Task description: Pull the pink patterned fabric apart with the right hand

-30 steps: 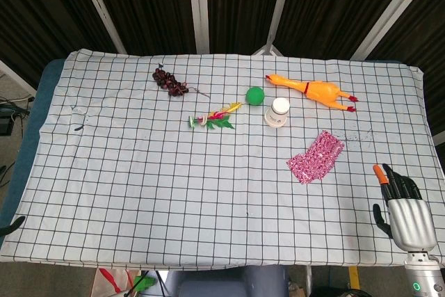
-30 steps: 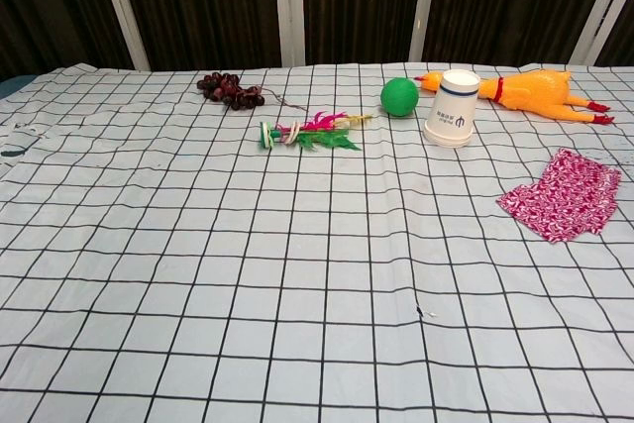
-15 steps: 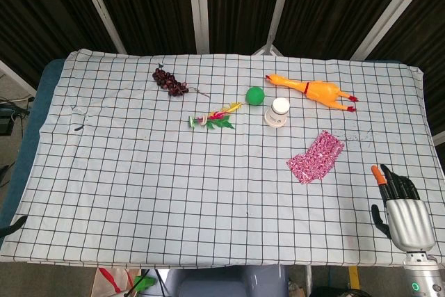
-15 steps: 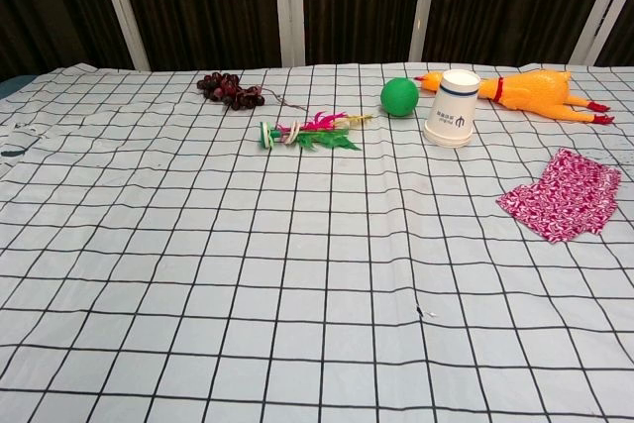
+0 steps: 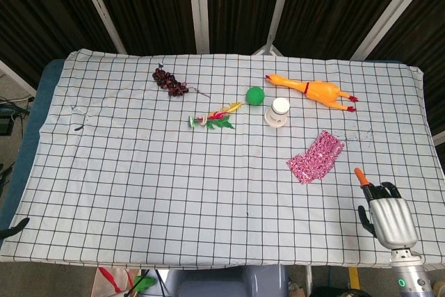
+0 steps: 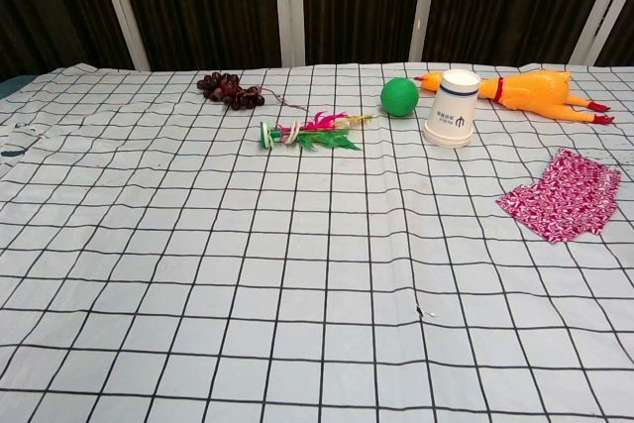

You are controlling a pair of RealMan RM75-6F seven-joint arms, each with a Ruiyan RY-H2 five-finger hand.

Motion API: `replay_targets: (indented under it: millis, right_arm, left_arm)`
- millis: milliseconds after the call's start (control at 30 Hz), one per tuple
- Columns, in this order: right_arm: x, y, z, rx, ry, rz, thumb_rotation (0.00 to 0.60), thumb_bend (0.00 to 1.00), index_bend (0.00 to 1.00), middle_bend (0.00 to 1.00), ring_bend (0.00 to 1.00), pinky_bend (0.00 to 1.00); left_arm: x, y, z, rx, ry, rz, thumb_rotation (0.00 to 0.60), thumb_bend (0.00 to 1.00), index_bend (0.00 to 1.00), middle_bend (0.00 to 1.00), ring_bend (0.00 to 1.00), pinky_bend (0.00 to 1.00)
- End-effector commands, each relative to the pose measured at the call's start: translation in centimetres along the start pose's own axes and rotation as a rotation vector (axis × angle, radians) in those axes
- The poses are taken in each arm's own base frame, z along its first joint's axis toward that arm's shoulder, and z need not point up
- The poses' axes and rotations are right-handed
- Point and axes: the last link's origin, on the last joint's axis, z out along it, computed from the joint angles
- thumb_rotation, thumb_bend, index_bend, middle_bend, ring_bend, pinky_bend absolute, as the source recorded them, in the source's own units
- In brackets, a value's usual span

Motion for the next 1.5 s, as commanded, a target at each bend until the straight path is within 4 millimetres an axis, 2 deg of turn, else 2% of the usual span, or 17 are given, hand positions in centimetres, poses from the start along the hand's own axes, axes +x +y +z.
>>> replay_targets:
  millis: [33,200,333,533,633,933,1500]
  right_arm:
    - [-0.6,-0.8,1.0,0.023,-0.019,-0.030,0.600,0.51,0.00,0.55,0.58,0.36]
    - [-1.5,-2.1,2.9,0.055,-0.056,-0.079,0.600,0.51,0.02,0.63,0.64,0.40]
    - [-2.1,-2.9,4.1,0.071,-0.080,-0.107,0.600,0.52,0.08,0.70,0.70,0.44]
    - [-3.1,-3.9,5.5,0.098,-0.146,-0.185,0.600,0.66,0.11,0.78,0.74,0.46]
    - [-3.8,-4.2,6.1,0.095,-0.181,-0.203,0.600,0.69,0.11,0.79,0.75,0.47]
    - [-5.3,-4.6,6.8,0.104,-0.242,-0.238,0.600,0.69,0.11,0.79,0.75,0.47]
    - [-7.5,-6.8,8.6,0.145,-0.324,-0.300,0.600,0.71,0.11,0.79,0.75,0.47]
  left_arm:
    - [0.0,0.0,0.1,0.001,-0.004,0.002,0.600,0.20,0.10,0.03,0.04,0.06]
    - [-0.1,0.0,0.2,0.012,-0.009,0.003,0.600,0.20,0.10,0.03,0.05,0.06]
    - [-0.1,0.0,0.2,0.014,-0.013,0.006,0.600,0.20,0.10,0.03,0.05,0.06]
    - [-0.2,0.1,0.3,0.017,-0.016,0.012,0.600,0.20,0.10,0.03,0.05,0.06]
    - [-0.3,0.1,0.3,0.020,-0.016,0.015,0.600,0.20,0.10,0.03,0.05,0.06]
    - [-0.4,0.2,0.5,0.024,-0.021,0.026,0.600,0.20,0.10,0.03,0.05,0.06]
    - [-0.6,0.3,0.6,0.034,-0.021,0.035,0.600,0.20,0.10,0.03,0.05,0.06]
